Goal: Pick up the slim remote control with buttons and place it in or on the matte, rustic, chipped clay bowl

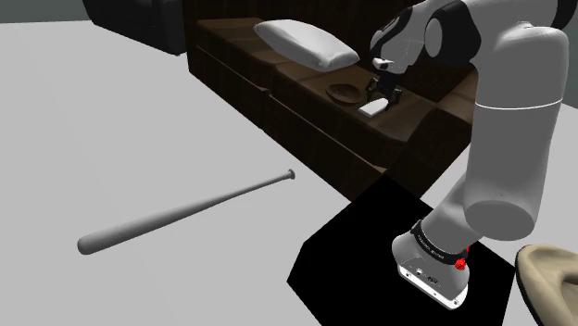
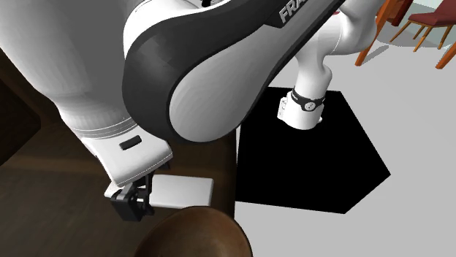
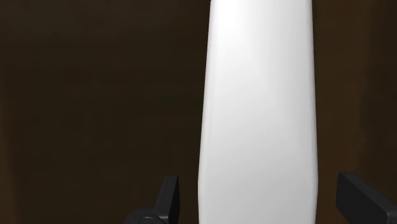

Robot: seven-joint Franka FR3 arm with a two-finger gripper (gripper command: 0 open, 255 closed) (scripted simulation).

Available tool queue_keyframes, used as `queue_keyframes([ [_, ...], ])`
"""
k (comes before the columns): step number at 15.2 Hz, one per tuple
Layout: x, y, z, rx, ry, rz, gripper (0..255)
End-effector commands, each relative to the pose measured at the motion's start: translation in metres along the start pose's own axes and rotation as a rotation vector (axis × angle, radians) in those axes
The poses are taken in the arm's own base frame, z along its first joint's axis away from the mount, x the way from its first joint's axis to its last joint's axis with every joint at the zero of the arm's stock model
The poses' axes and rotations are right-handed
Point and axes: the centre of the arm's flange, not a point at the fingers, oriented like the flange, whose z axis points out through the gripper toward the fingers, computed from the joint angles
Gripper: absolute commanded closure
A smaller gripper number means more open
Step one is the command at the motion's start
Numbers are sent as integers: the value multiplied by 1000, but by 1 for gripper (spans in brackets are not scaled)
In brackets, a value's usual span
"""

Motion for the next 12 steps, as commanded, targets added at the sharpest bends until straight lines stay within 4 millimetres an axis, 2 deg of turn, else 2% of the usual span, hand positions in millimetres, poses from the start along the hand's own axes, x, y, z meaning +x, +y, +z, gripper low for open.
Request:
queue_keyframes([
  [1,0,0,2,0,0,0,0],
  [6,0,0,2,0,0,0,0],
  [7,0,0,2,0,0,0,255],
  [12,0,0,2,0,0,0,255],
])
